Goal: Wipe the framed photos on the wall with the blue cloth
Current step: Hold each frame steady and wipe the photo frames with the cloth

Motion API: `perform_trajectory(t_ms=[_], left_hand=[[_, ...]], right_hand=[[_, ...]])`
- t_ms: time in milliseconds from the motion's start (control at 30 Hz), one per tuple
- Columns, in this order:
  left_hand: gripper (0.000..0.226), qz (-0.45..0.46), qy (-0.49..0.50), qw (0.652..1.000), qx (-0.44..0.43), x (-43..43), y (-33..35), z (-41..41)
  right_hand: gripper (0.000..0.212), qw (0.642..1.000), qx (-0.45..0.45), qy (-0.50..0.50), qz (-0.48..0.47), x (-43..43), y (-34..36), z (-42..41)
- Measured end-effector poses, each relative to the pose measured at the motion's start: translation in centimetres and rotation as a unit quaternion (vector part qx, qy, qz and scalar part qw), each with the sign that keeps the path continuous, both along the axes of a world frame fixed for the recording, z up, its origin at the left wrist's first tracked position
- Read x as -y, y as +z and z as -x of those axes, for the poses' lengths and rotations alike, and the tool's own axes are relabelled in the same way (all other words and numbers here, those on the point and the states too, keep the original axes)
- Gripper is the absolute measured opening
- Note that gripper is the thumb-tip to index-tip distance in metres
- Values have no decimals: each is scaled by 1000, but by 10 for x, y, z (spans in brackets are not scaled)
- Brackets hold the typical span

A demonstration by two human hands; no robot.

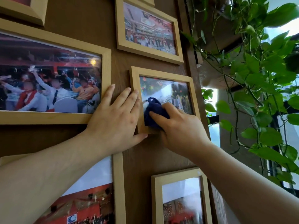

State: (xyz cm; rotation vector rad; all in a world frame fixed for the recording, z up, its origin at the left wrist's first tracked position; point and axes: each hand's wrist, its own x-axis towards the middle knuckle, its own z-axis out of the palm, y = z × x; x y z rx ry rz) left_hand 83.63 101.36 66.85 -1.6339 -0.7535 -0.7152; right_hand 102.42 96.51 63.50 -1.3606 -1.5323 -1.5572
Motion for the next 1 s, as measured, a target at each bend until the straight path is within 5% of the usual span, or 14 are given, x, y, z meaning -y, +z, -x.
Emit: perform_trajectory(t_ms=[567,1000], left_hand=[[102,8,-7,1000,-6,0,-2,1],[98,40,-143,987,-65,12,-41,33]], right_hand=[[55,986,-36,-161,16,21,-4,-104],[50,959,24,-271,75,98,-31,4]])
